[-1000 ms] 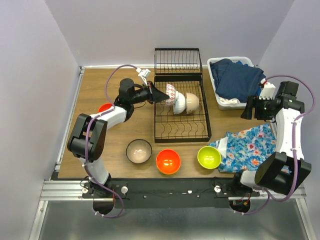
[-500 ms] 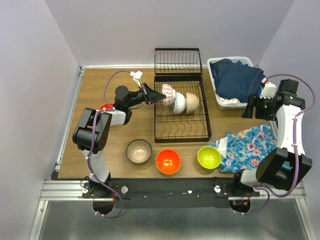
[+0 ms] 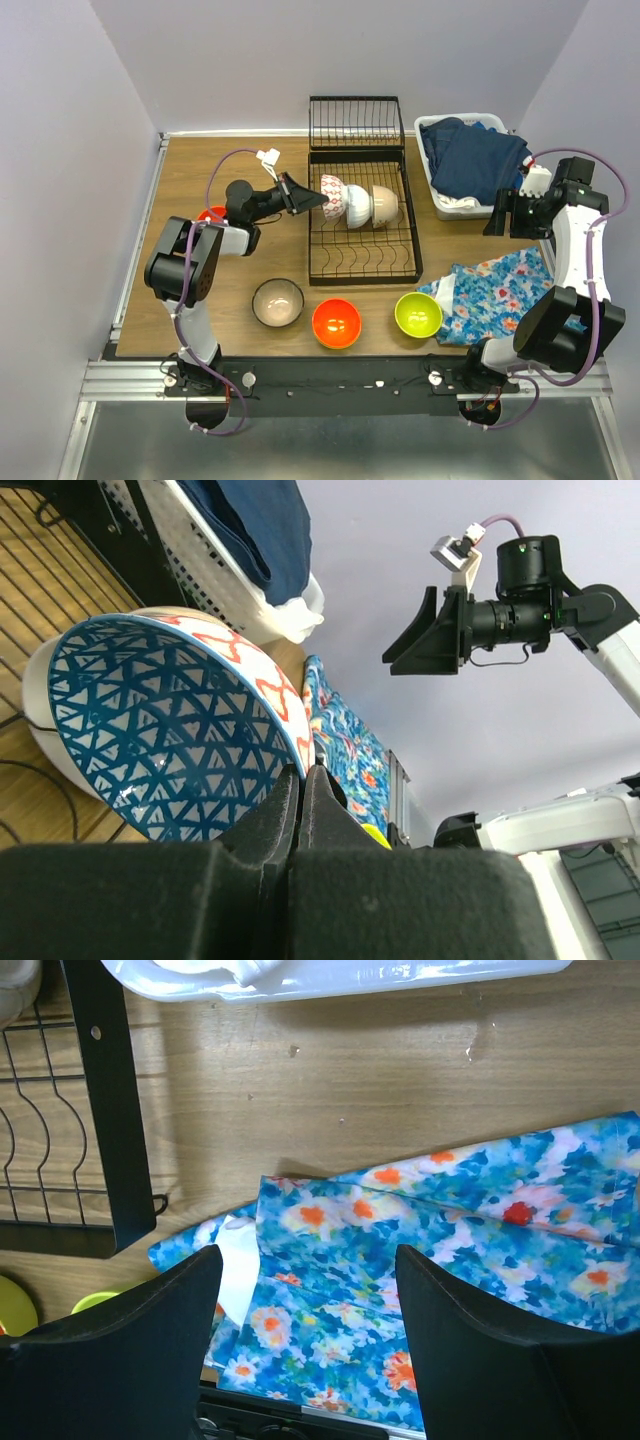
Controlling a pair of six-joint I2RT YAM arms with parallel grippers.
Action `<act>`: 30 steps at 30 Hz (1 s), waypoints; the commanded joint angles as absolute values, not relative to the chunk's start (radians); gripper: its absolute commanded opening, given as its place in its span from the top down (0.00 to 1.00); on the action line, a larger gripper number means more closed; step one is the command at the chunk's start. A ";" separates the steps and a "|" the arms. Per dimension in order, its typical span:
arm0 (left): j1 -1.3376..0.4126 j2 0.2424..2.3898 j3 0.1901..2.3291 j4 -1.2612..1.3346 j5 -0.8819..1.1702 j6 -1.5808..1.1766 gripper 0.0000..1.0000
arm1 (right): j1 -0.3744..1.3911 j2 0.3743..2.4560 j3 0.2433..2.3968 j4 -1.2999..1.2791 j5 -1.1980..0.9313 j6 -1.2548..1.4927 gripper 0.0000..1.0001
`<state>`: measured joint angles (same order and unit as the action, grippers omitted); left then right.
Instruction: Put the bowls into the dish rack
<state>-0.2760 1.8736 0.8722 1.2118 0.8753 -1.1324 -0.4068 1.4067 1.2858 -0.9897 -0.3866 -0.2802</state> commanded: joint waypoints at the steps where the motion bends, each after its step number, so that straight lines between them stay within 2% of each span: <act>1: -0.250 1.845 0.835 1.319 0.864 -1.147 1.00 | -0.405 1.410 1.304 -0.999 -0.374 -0.270 0.22; 17: -0.247 1.979 0.897 1.213 0.862 -1.081 1.00 | -0.405 1.405 1.299 -1.003 -0.365 -0.267 0.22; 30: -0.256 2.181 1.074 1.370 0.936 -1.250 1.00 | -0.405 1.411 1.302 -1.011 -0.341 -0.265 0.22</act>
